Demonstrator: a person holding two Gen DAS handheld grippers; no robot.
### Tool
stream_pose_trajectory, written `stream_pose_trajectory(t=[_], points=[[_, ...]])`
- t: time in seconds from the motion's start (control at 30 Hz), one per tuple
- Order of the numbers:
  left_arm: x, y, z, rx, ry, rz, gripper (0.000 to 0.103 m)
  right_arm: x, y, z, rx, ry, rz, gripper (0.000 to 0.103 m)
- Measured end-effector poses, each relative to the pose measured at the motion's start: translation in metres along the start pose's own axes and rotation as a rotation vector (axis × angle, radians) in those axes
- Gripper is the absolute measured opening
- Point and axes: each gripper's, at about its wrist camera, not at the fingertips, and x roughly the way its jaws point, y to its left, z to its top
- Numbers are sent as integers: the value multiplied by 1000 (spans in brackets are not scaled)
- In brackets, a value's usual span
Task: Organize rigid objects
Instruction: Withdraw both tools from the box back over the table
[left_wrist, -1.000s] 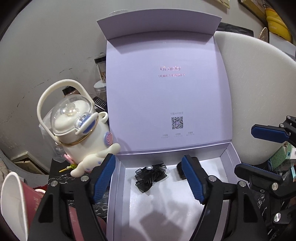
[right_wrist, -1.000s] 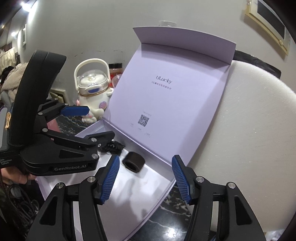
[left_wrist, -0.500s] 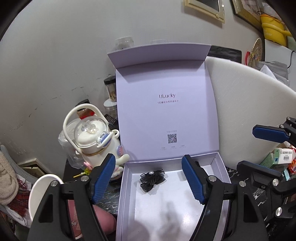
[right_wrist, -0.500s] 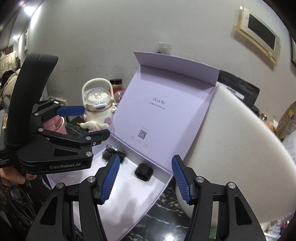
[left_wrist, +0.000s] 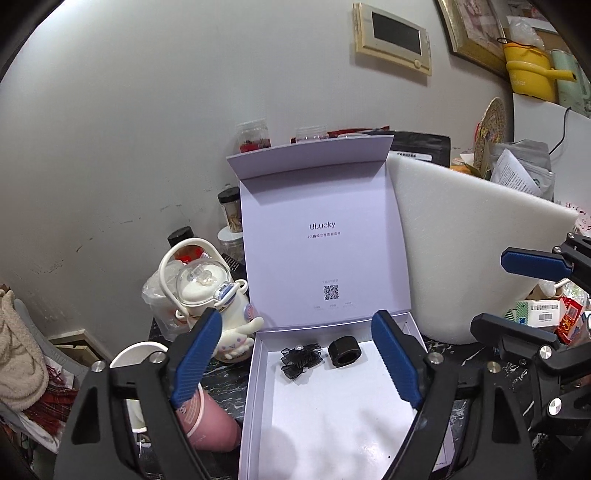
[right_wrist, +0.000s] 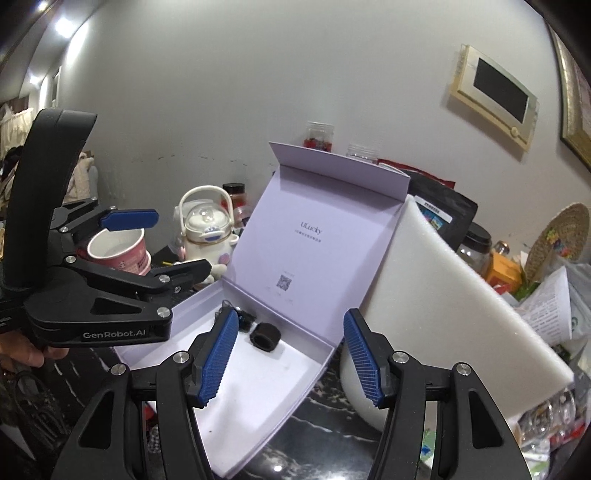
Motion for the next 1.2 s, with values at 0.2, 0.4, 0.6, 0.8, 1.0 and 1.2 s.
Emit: stream_pose_trajectory(t=[0.2,0.4,0.6,0.8,1.0,1.2], points=[[-24,-3,-4,-6,-28,2,89,-21,5,-3,4,-20,-9,64],[-48,-6,-13,-19,-40,-1,89,-46,10,-10,15,-43,-10,74],[-69,-8,-22,-31,-48,0,89,-66,18,-20,21,-57,-10,80],[-85,-11,-35,-45,-56,-28,89,-79,24,-35,34,-47,-13,83],[-95,-18,-53,-45,-43,-41,89,-90,32,-50,36,-49,-27,91],[-101,-22,-72,-63,-14,-63,89,-99,45,-65,7,-53,-37,96]])
